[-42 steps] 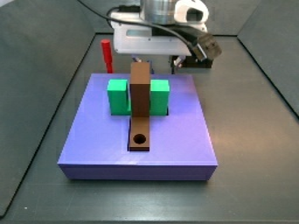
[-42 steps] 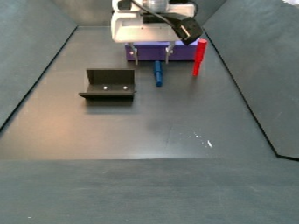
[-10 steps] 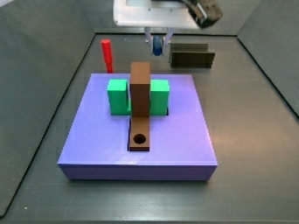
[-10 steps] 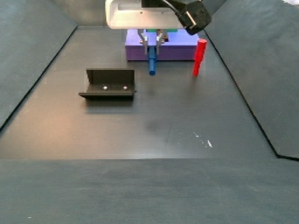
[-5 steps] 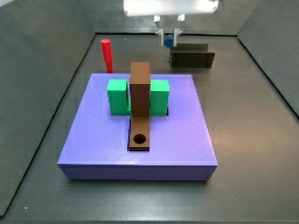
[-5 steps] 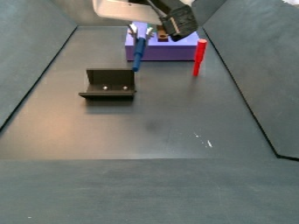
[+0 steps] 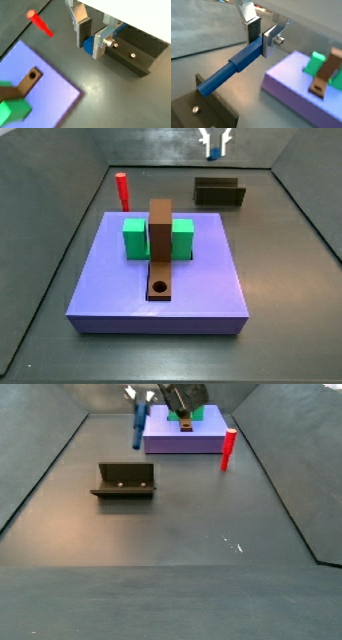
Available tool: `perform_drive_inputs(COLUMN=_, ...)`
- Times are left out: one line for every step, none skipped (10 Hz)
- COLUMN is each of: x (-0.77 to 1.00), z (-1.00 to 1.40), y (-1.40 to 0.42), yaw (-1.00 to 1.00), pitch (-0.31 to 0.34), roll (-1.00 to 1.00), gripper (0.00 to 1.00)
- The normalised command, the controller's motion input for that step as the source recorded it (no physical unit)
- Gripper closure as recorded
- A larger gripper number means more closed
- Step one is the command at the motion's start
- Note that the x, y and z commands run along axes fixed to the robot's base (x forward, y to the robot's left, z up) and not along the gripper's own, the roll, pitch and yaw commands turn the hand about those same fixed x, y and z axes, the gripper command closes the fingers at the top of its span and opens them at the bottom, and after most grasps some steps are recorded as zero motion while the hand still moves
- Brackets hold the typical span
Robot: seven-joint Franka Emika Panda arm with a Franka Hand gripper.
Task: Pick up the blue object. Move up. Place the blue object on the fixture. Regrasp the blue object. Move to above the board. Insert the blue object.
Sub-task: Place the blue object on the fixture.
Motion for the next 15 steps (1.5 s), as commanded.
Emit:
perform_drive_inputs(x=0.63, z=0.00, y=0.19, yaw=0.05, pitch=0.231, roll=-0.71, gripper=1.00)
perform_drive_inputs(x=0.64, z=0.00, y=0.23, yaw=0.03, pitch=0.220, roll=-0.75, gripper=1.00)
perform_drive_inputs(x=0.56, z=0.00, y=0.39, yaw=0.00, pitch=0.157, roll=-0.87, gripper=1.00)
perform_drive_inputs(x=0.29, z=-0.11, y=0.33, yaw=-0.16, pitch=-0.029, roll=-0.73, gripper=1.00)
perform_drive_inputs(x=0.00, z=-0.26, y=0.09, yaw=-0.39, pitch=-0.211, roll=-0.34, gripper=1.00)
perform_drive_inputs(x=0.03, z=-0.42, y=0.00, yaw=-0.28, pitch=0.000, roll=0.00, gripper=1.00)
perform_drive_inputs(x=0.00, z=-0.47, y=0.03, yaw=-0.28, pitch=0.000, roll=0.00, gripper=1.00)
perform_drive_inputs(x=0.00, z=-0.45, y=0.07, yaw=-0.09, pitch=0.069, roll=0.00, gripper=1.00)
perform_drive_inputs(x=0.08, z=-0.36, y=0.10, yaw=0.02, pitch=0.171, roll=0.00, gripper=1.00)
perform_drive_inputs(x=0.19, z=-0.36, y=0.06, yaw=0.09, pitch=0.194, roll=0.01, gripper=1.00)
perform_drive_inputs(x=0.22, z=-0.27, y=0.06, yaw=0.03, pitch=0.217, roll=0.00, gripper=1.00)
perform_drive_inputs(x=0.31, z=-0.19, y=0.09, yaw=0.00, pitch=0.274, roll=-0.04, gripper=1.00)
perform_drive_inputs(x=0.33, z=-0.16, y=0.15, yaw=0.00, pitch=0.263, roll=-0.06, gripper=1.00)
perform_drive_inputs(x=0.33, z=-0.16, y=0.17, yaw=0.00, pitch=0.260, roll=-0.01, gripper=1.00)
perform_drive_inputs(x=0.26, z=-0.16, y=0.20, yaw=0.00, pitch=0.229, roll=-0.07, gripper=1.00)
